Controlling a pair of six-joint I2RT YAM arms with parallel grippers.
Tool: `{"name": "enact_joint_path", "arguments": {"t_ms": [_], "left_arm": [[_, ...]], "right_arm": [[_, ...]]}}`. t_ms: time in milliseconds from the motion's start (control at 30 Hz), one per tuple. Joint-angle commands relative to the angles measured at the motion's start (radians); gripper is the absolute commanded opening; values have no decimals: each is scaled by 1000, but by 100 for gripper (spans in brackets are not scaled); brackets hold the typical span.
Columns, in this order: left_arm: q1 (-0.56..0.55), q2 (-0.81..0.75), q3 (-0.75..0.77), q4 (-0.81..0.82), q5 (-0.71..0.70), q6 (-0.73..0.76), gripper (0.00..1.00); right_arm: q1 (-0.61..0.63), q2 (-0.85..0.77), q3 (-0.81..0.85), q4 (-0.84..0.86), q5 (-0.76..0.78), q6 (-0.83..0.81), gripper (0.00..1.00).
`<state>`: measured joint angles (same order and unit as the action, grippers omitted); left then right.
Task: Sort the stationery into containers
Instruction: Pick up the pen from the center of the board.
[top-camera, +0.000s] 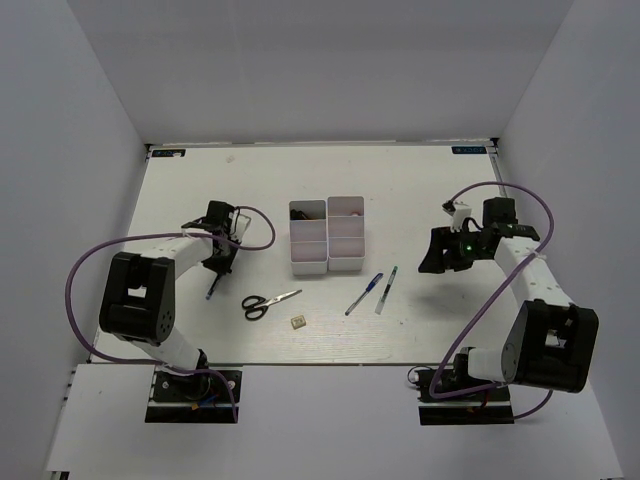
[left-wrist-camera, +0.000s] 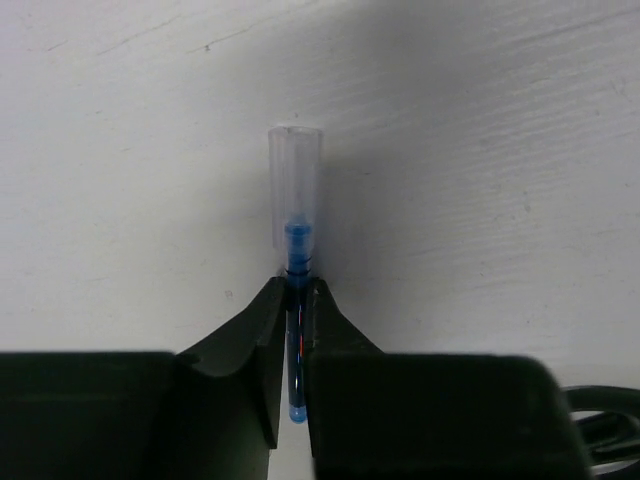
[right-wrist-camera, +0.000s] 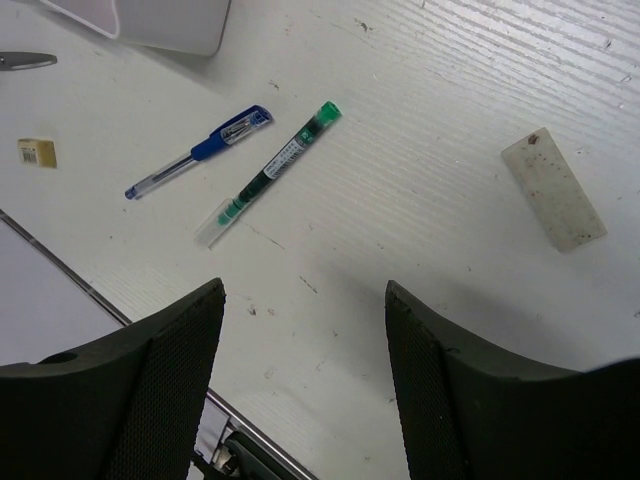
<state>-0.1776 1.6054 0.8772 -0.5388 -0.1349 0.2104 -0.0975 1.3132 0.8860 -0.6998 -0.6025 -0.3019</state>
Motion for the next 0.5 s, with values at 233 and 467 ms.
{"name": "enact_joint_path", "arguments": {"t_ms": [233, 467], "left_arm": [[3, -113, 40, -41, 90, -101, 3], [-45, -303, 92, -41, 264, -178, 1]], "right_arm": [[-22, -57, -15, -35, -91, -75, 82], [-25, -69, -39, -6, -80, -74, 61]]}}
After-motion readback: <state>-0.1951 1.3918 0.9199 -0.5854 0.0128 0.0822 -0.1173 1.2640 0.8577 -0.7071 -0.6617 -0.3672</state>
